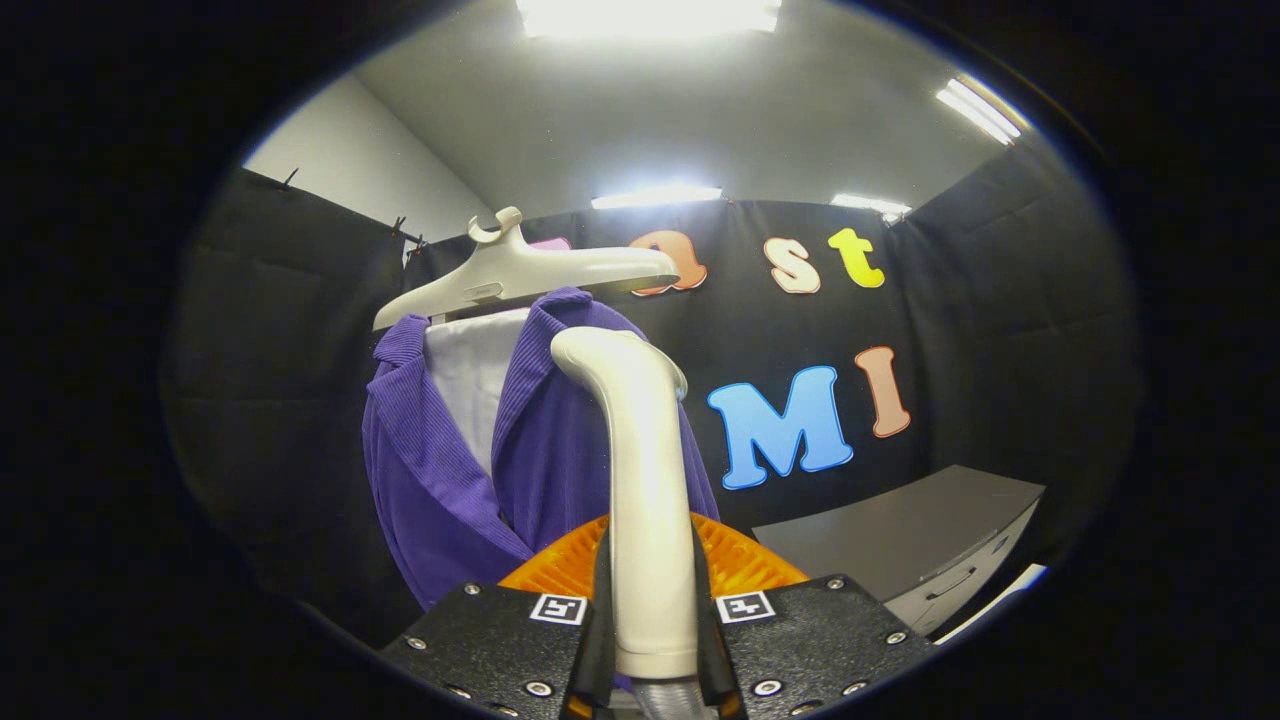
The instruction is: Iron the clothes twice with a garment steamer, once on the left side and once on the right side.
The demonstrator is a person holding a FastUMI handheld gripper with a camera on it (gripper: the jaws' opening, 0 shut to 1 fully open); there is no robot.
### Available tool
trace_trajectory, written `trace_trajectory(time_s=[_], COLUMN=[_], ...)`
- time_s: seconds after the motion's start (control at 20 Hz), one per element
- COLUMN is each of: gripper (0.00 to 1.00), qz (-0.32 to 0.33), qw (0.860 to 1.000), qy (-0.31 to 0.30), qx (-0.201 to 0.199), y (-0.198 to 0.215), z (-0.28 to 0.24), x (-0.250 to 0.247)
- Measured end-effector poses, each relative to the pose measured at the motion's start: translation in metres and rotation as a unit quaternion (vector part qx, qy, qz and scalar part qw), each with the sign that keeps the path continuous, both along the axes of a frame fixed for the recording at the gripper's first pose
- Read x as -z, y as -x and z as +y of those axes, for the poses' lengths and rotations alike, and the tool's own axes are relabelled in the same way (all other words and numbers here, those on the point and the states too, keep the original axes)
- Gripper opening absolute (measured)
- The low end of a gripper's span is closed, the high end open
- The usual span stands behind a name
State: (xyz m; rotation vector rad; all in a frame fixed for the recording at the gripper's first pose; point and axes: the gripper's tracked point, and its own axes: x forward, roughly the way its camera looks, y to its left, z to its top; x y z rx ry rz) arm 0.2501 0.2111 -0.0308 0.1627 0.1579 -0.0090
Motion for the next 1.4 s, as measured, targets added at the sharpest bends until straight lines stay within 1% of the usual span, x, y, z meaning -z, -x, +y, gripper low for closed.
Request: trace_trajectory(time_s=[0.25, 0.5, 0.7, 0.9, 1.0, 1.4], gripper=[0.33, 0.33, 0.33, 0.33, 0.33, 0.33], qz=[0.01, 0.024, 0.045, 0.071, 0.09, 0.144], qw=[1.0, 0.997, 0.994, 0.988, 0.985, 0.975], qy=[0.028, 0.071, 0.094, 0.127, 0.134, 0.152], qx=[-0.003, -0.008, -0.026, -0.044, -0.054, -0.078], y=[0.009, 0.026, 0.043, 0.063, 0.073, 0.109], z=[0.004, 0.009, 0.021, 0.028, 0.032, 0.023], x=[0.02, 0.056, 0.089, 0.129, 0.159, 0.221])
